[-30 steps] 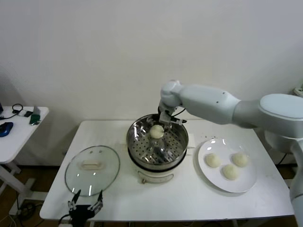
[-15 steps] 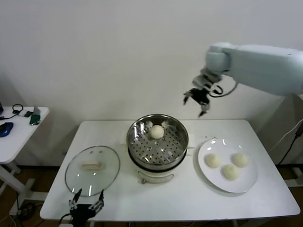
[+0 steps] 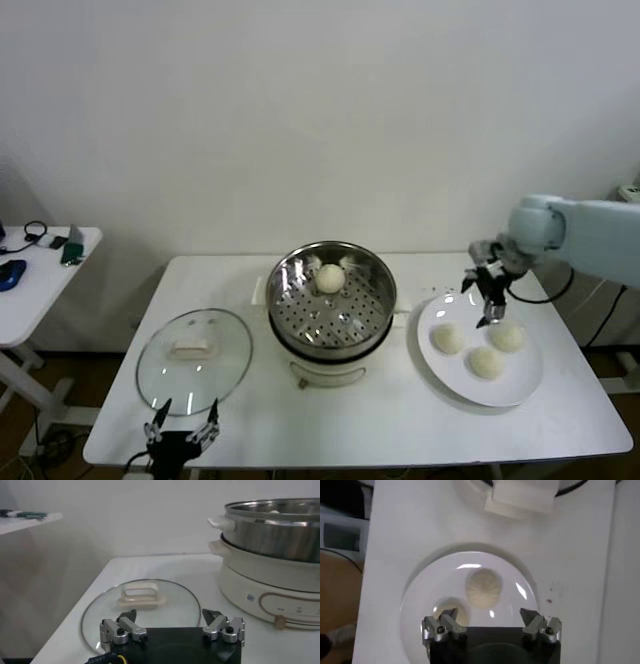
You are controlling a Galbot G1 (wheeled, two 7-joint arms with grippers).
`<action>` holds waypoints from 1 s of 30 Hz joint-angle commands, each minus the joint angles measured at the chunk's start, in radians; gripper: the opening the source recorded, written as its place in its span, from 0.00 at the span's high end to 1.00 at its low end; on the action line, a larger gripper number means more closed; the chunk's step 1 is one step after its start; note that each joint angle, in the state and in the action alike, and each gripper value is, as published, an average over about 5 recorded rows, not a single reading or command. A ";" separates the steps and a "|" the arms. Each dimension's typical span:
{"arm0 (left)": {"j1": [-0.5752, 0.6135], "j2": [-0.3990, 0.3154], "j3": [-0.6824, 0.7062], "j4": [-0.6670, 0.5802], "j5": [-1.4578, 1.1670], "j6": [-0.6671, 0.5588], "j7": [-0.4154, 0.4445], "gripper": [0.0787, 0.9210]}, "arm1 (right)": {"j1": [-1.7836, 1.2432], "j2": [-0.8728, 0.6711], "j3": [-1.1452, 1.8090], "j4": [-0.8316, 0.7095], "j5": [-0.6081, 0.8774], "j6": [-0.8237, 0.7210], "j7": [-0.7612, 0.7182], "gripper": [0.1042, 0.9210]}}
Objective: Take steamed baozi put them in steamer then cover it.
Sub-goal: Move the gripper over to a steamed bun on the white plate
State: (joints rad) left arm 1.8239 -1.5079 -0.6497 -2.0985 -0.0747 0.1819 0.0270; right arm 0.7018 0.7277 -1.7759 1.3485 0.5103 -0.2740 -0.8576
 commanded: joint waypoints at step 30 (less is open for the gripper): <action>0.019 -0.006 -0.002 -0.018 0.004 0.000 -0.006 0.12 | -0.271 0.040 0.259 -0.130 -0.016 -0.089 0.029 0.38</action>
State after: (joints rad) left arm 1.8426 -1.5154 -0.6513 -2.1158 -0.0714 0.1809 0.0208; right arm 0.3902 0.7659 -1.5150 1.2220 0.4653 -0.3810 -0.7906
